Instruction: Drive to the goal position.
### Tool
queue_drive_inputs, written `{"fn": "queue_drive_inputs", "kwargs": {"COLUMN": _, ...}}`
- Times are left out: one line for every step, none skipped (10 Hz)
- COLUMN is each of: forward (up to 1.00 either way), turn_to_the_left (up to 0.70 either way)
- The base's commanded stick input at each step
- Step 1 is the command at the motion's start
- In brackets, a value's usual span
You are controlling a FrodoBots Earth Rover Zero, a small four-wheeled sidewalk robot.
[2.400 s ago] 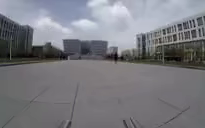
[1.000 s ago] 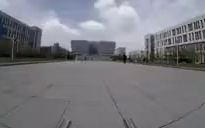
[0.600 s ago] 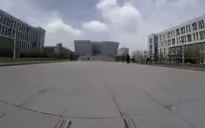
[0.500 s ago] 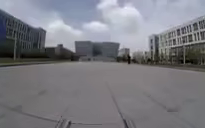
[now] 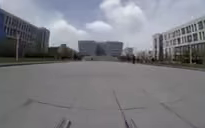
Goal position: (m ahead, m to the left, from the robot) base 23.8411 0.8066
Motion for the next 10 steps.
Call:
{"fn": "queue_drive_inputs", "kwargs": {"forward": 1.00, "turn_to_the_left": 0.00}}
{"fn": "queue_drive_inputs", "kwargs": {"forward": 1.00, "turn_to_the_left": 0.00}}
{"fn": "queue_drive_inputs", "kwargs": {"forward": 1.00, "turn_to_the_left": 0.00}}
{"fn": "queue_drive_inputs", "kwargs": {"forward": 1.00, "turn_to_the_left": 0.00}}
{"fn": "queue_drive_inputs", "kwargs": {"forward": 1.00, "turn_to_the_left": 0.00}}
{"fn": "queue_drive_inputs", "kwargs": {"forward": 1.00, "turn_to_the_left": 0.00}}
{"fn": "queue_drive_inputs", "kwargs": {"forward": 1.00, "turn_to_the_left": -0.16}}
{"fn": "queue_drive_inputs", "kwargs": {"forward": 1.00, "turn_to_the_left": -0.38}}
{"fn": "queue_drive_inputs", "kwargs": {"forward": 1.00, "turn_to_the_left": -0.40}}
{"fn": "queue_drive_inputs", "kwargs": {"forward": 1.00, "turn_to_the_left": -0.40}}
